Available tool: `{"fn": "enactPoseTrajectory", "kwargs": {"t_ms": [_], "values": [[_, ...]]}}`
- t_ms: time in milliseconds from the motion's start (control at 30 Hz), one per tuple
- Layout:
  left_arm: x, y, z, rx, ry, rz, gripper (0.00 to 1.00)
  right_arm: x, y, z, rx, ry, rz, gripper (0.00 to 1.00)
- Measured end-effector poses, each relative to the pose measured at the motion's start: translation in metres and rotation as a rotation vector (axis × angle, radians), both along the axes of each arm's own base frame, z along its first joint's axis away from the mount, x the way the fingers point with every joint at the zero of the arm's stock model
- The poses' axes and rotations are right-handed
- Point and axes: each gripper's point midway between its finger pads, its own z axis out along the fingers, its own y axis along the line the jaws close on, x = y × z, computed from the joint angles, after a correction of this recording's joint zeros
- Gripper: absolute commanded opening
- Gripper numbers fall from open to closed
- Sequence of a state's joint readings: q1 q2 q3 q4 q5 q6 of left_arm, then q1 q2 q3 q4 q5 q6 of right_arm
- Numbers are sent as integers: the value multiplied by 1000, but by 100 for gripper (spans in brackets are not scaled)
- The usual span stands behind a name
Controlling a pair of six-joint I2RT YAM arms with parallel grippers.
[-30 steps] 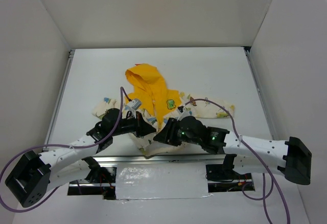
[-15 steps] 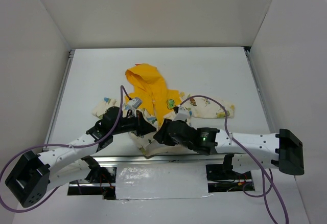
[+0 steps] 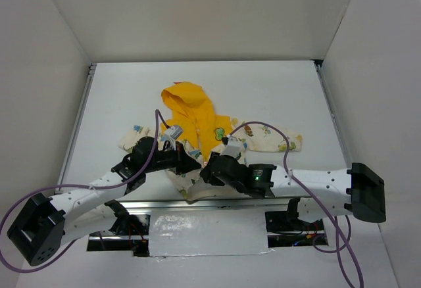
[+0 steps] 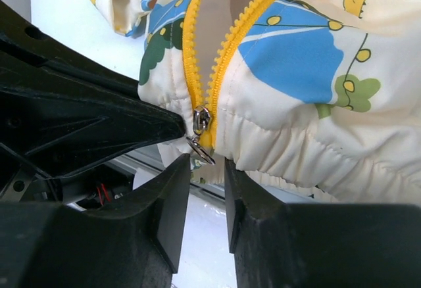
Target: Zip up the jacket
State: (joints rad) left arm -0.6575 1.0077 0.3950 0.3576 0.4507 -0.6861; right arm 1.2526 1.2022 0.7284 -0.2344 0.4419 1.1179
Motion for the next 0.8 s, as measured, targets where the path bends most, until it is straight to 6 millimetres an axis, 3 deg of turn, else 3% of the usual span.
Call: {"fn": "enactPoseTrajectory", "kwargs": {"t_ms": [333, 633, 800], "values": [[0, 0, 0, -1, -1, 0, 0, 3, 1, 4, 8, -16, -10, 24], [0, 0, -1, 2, 2, 0, 0, 5, 2, 6, 23, -12, -30, 5], [0, 0, -3, 5, 7, -1, 0, 4, 3, 8, 44, 1, -38, 0]]}}
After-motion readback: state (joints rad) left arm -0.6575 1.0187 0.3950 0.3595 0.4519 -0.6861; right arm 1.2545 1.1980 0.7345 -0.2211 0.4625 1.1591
